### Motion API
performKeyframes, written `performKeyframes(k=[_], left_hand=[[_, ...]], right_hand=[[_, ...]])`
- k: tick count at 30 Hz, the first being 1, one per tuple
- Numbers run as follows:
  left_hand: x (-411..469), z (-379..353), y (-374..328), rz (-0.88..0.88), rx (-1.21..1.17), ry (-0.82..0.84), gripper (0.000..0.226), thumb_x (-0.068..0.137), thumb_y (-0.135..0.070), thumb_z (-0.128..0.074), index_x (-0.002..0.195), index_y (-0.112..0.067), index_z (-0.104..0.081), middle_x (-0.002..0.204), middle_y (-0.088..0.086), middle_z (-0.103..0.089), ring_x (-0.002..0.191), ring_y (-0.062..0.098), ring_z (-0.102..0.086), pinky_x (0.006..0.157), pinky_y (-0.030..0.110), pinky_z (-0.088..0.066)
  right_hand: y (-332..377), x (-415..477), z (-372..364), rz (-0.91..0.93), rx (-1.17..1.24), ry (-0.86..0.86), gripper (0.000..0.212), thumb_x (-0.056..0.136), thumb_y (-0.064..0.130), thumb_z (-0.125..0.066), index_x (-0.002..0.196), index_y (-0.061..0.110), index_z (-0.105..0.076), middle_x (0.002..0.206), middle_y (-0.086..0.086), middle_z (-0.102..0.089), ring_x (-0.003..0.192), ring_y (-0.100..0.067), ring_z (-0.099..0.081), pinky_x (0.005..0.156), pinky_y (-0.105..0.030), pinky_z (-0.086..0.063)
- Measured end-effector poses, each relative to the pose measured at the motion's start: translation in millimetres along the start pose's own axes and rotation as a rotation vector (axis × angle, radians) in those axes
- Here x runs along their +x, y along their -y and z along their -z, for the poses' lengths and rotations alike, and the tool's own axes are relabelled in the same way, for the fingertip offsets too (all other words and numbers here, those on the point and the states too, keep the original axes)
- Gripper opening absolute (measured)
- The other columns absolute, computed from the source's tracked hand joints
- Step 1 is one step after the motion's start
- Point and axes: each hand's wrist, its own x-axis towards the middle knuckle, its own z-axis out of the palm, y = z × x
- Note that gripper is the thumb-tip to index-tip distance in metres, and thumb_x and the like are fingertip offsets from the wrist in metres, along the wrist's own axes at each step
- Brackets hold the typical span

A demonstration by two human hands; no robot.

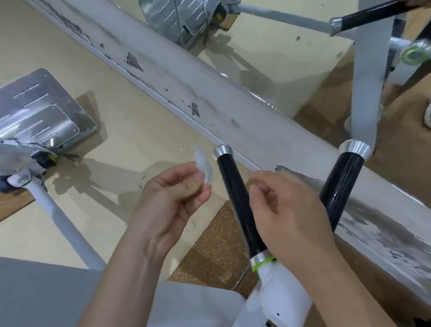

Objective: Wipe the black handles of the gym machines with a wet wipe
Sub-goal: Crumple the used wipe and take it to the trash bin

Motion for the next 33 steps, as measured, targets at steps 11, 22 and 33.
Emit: performKeyframes(k=[11, 22, 33], left_hand=[[-137, -84, 28, -0.377, 0.476, 0.109, 0.010, 0.077, -0.025, -0.070, 0.081, -0.016, -0.074, 0.058, 0.006, -0.060, 0.046, 0.009, -0.047, 0.046, 0.018, -0.043], [-323, -121, 155, 0.018, 0.153, 0.477, 0.024, 0.061, 0.004, -0.079, 0.083, -0.005, -0.076, 0.068, 0.009, -0.067, 0.058, 0.013, -0.063, 0.054, 0.018, -0.052], [-508, -163, 338, -0.151, 0.812, 0.563, 0.013, 0.071, -0.025, -0.078, 0.079, -0.016, -0.073, 0.077, 0.003, -0.074, 0.072, 0.014, -0.067, 0.070, 0.028, -0.054]], right_hand=[[4, -101, 71, -0.348, 1.156, 0.020, 0.017, 0.088, 0.013, -0.060, 0.084, 0.014, -0.077, 0.079, -0.007, -0.075, 0.070, -0.015, -0.068, 0.060, -0.024, -0.052], [-69, -327, 150, -0.409, 1.191, -0.486, 0.023, 0.081, -0.007, -0.065, 0.071, 0.013, -0.070, 0.067, -0.011, -0.073, 0.049, -0.016, -0.063, 0.048, -0.021, -0.053], [-193, -584, 210, -0.418, 1.058, -0.408, 0.026, 0.086, 0.007, -0.065, 0.086, 0.029, -0.078, 0.084, 0.011, -0.076, 0.083, 0.000, -0.070, 0.074, -0.015, -0.051]])
